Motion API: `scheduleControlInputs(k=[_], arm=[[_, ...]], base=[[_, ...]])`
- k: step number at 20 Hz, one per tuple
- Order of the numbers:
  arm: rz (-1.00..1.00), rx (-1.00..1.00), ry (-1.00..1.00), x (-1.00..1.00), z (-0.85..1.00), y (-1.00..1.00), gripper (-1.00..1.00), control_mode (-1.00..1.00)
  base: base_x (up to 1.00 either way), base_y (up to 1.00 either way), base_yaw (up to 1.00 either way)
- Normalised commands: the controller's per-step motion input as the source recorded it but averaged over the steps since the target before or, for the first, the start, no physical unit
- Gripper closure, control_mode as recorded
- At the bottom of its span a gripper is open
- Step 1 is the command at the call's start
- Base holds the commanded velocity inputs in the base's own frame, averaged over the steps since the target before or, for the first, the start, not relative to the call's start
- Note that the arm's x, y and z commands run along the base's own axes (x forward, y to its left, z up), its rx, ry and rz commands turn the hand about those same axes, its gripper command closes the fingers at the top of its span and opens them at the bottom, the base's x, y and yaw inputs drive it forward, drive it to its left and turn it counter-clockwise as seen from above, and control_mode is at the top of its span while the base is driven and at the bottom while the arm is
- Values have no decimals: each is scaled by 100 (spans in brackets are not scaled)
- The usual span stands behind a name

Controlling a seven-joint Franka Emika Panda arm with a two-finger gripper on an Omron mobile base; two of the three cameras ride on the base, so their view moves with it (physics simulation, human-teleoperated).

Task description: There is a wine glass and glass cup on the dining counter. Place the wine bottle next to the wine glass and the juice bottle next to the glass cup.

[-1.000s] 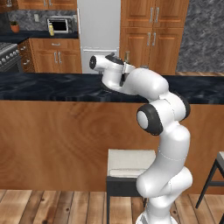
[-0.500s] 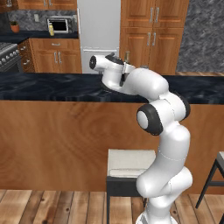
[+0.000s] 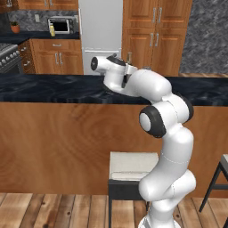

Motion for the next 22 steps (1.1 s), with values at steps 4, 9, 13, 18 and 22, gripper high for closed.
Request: scheduleControlInputs(k=[4, 9, 13, 18, 22], arm=[[0, -2, -1, -1, 0, 7, -100, -100], [0, -4, -4, -2, 0, 10, -100, -100], [0, -4, -1, 1, 0, 4, -100, -100], [0, -4, 0, 5, 0, 0, -100, -100], [0, -2, 0, 7, 0, -2, -100, -100]], base=[[0, 0, 0], [0, 0, 0], [0, 0, 0], [0, 0, 0], [0, 0, 0]])
